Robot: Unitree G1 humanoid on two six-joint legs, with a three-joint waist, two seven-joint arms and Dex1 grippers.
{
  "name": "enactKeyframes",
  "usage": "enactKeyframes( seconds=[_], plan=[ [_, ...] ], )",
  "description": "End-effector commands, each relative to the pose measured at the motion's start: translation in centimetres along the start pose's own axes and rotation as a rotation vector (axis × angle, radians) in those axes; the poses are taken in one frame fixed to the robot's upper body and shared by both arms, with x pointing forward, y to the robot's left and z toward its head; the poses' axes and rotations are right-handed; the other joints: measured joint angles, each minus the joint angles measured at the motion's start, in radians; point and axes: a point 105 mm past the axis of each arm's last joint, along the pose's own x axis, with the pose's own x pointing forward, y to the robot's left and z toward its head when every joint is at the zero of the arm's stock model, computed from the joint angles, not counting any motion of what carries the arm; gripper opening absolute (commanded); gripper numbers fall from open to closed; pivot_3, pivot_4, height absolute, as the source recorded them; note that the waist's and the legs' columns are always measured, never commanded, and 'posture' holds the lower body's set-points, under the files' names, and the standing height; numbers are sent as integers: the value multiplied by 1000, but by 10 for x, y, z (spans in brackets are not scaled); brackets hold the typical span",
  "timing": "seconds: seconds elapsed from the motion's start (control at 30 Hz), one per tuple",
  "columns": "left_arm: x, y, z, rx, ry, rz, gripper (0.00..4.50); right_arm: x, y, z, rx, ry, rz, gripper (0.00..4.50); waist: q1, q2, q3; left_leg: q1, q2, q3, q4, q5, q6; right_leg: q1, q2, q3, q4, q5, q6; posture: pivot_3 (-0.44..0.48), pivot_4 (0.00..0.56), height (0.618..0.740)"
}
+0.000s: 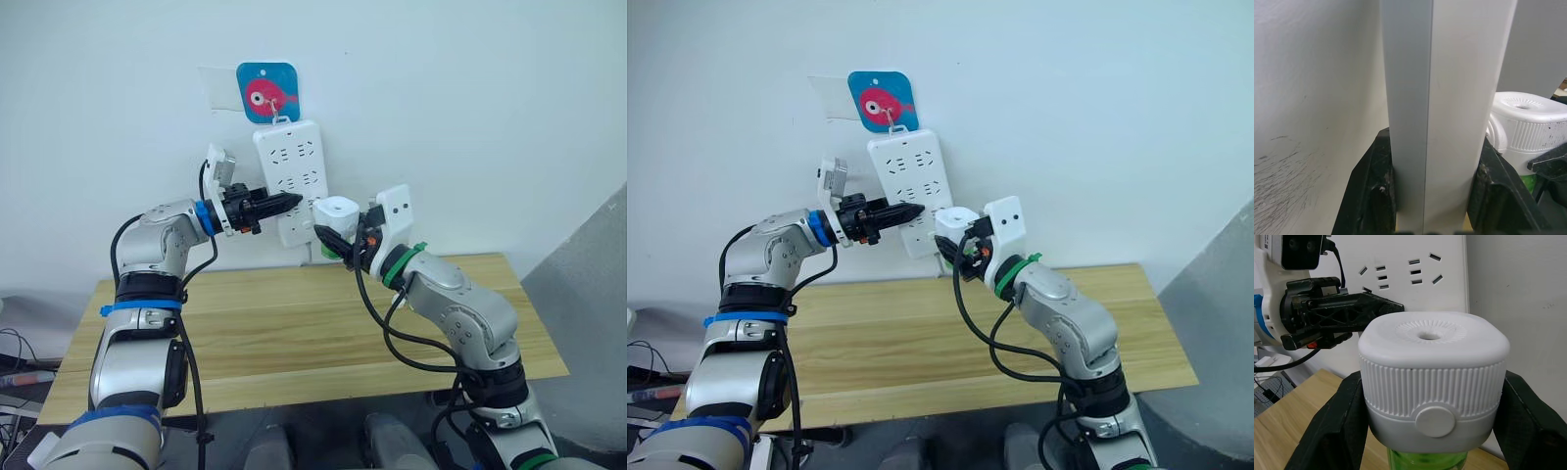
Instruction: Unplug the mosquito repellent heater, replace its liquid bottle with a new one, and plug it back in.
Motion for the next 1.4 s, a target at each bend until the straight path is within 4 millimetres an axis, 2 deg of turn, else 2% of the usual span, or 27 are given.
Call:
enactKeyframes(
  seconds=[0.03, 0.43, 0.83, 1.0, 1.2, 1.4],
  plan=[
    [3, -10, 17, 55, -44, -50, 1327, 3, 4, 16, -33, -54, 8, 3034, 0, 0, 0, 0, 0, 0, 0, 0, 0, 0, 0, 0, 0, 0, 0, -112, 109, 740],
    [7, -12, 19, 52, -61, -55, 1327, 16, 9, 11, -97, -40, -18, 3034, 0, 0, 0, 0, 0, 0, 0, 0, 0, -1, 0, 1, 1, 0, 0, -102, 101, 740],
    [9, -18, 19, 31, -88, -58, 1327, 36, 29, -8, -139, 36, 67, 3034, -6, 0, 0, 1, 0, 0, 0, 1, -1, -1, 0, 1, 4, 0, 0, -86, 84, 740],
    [8, -21, 19, 32, -92, -60, 1327, 41, 29, -13, -149, 55, 61, 3034, -17, 0, 0, 3, 0, 0, 0, 3, -5, -1, 0, 1, 7, 0, 0, -76, 73, 740],
    [9, -24, 15, 40, -81, -70, 1327, 47, 23, -8, -147, 54, 22, 3034, -25, -1, -1, 4, 0, 0, 0, 4, -7, -1, 0, 1, 8, 1, -1, -77, 67, 740],
    [10, -24, 11, 49, -73, -70, 1327, 53, 33, 5, -139, 31, 56, 3034, -29, -1, -1, 6, 0, 0, 0, 5, -8, 0, 1, 2, 9, 1, -2, -78, 68, 740]
  ],
)
